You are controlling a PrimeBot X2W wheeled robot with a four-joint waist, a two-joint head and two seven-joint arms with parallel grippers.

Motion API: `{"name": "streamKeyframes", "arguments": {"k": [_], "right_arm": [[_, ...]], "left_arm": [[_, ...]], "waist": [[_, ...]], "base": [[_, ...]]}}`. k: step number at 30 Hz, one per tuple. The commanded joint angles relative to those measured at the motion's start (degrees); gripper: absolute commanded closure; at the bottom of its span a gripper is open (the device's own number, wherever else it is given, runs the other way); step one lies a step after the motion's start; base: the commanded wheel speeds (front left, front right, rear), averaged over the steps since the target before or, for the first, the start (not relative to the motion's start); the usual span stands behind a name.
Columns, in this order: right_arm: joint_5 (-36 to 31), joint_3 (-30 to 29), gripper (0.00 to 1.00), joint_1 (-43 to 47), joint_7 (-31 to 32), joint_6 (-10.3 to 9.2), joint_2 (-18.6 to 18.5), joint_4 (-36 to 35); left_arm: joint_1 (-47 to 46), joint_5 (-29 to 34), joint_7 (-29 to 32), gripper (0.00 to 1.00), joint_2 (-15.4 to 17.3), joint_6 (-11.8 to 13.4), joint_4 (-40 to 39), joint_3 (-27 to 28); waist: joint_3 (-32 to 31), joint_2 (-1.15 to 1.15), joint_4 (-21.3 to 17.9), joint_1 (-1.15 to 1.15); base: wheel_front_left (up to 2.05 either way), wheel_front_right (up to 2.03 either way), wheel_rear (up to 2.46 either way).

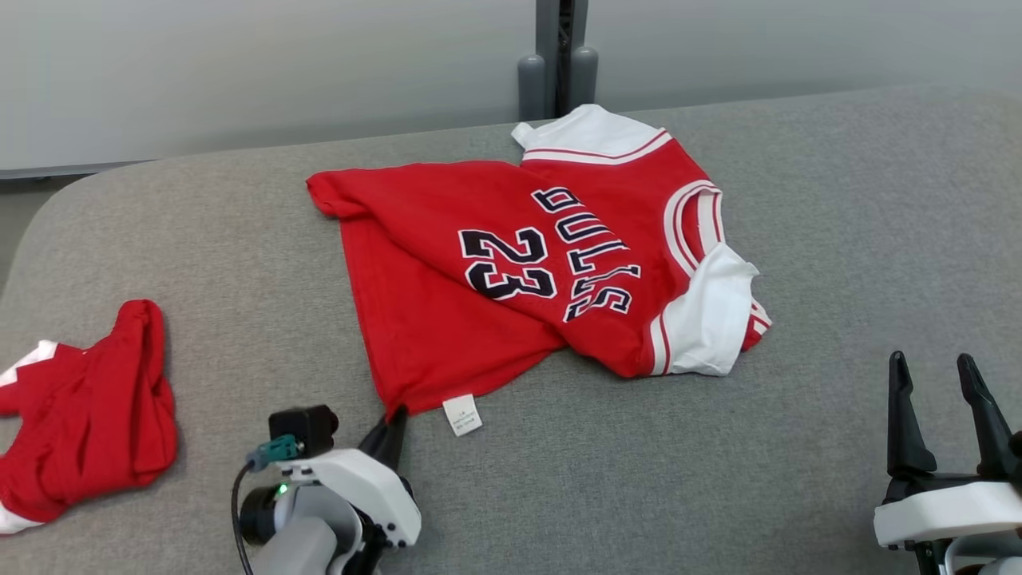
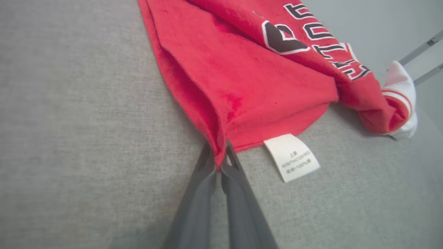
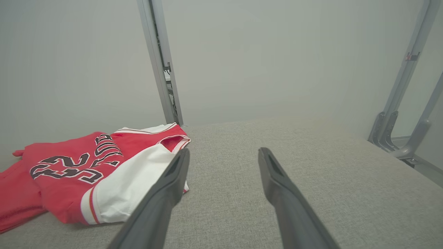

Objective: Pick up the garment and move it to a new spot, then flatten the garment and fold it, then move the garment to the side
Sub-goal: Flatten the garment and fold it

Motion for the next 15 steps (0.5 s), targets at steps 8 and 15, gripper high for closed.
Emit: {"name": "streamKeyframes", "arguments": {"k": [8, 15], "right_arm": [[0.9, 2.3, 0.0, -4.5, 0.0, -0.01, -2.1, 5.7], [1.6, 8.5, 0.0, -14.2, 0.0, -0.01, -7.1, 16.6]], "left_arm": [[2.3, 11.5, -0.3, 1.0, 2.4, 5.1, -11.8, 6.4], [3.8, 17.3, -0.3, 1.0, 2.2, 4.5, -14.7, 8.5]], "waist": [[-0.1, 0.0, 2.6, 0.0], [2.0, 0.0, 4.1, 0.0]], "base": [[0.0, 0.0, 0.0], [0.0, 0.0, 0.0]]}}
